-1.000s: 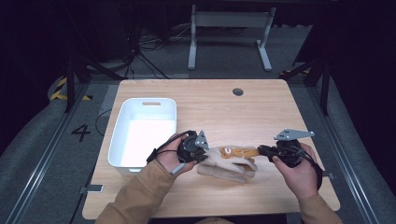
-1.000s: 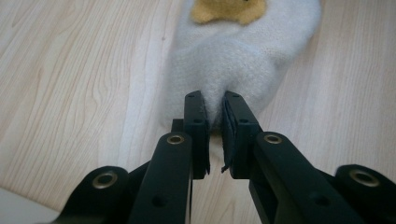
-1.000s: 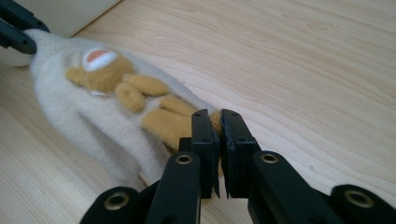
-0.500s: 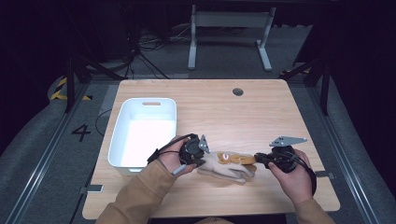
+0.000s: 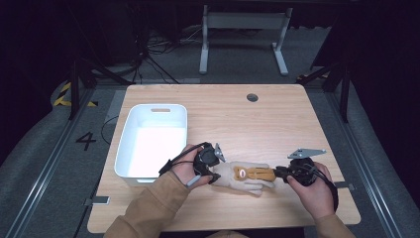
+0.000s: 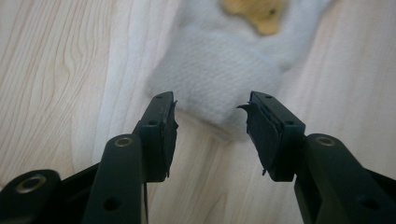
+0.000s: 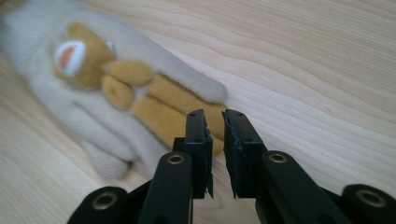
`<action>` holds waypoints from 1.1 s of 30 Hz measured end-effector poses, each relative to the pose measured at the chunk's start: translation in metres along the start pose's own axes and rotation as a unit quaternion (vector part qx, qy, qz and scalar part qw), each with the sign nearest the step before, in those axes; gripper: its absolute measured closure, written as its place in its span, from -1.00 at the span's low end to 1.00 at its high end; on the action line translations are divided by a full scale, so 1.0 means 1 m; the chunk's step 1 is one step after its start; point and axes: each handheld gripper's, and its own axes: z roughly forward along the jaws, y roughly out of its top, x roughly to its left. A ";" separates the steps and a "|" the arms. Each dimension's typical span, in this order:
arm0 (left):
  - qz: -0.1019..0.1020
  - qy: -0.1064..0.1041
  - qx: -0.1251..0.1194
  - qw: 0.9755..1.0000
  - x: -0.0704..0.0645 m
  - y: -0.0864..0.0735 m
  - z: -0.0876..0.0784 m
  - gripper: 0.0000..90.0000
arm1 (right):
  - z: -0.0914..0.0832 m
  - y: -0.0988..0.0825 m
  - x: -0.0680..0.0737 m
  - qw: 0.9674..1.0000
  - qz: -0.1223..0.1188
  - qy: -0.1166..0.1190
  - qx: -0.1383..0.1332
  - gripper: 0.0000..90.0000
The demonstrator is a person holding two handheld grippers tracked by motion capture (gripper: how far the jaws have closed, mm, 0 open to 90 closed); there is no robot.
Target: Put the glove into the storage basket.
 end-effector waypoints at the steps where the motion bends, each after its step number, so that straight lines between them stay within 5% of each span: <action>1: -0.005 0.003 0.002 1.000 0.001 0.000 0.002 0.18 | 0.000 -0.001 -0.001 1.000 -0.001 -0.009 0.006 0.81; 6: -0.031 -0.015 0.026 0.999 0.005 0.000 0.013 0.36 | 0.002 -0.006 -0.006 1.000 0.009 -0.011 0.013 0.82; 9: -0.034 -0.028 0.035 0.998 0.005 0.001 0.018 0.76 | 0.003 -0.010 -0.008 1.000 0.015 -0.007 0.007 0.79; 11: -0.032 -0.019 0.030 0.999 0.005 0.002 0.017 1.00 | 0.004 -0.012 -0.008 1.000 0.018 0.003 -0.001 0.78; 16: -0.036 -0.013 0.006 0.999 0.007 0.003 0.009 1.00 | 0.005 -0.017 -0.009 1.000 0.019 0.001 0.001 0.80; 24: -0.045 -0.034 0.023 0.998 0.007 0.002 0.012 0.93 | 0.008 -0.015 -0.006 1.000 0.008 0.005 0.000 0.92; 30: -0.035 -0.033 0.000 0.999 0.004 0.004 0.005 0.79 | 0.029 -0.017 -0.005 0.999 -0.010 0.002 0.037 0.96; 33: -0.032 -0.027 -0.024 0.999 0.003 0.005 -0.001 0.65 | 0.026 -0.018 -0.006 0.999 -0.004 0.003 0.035 0.95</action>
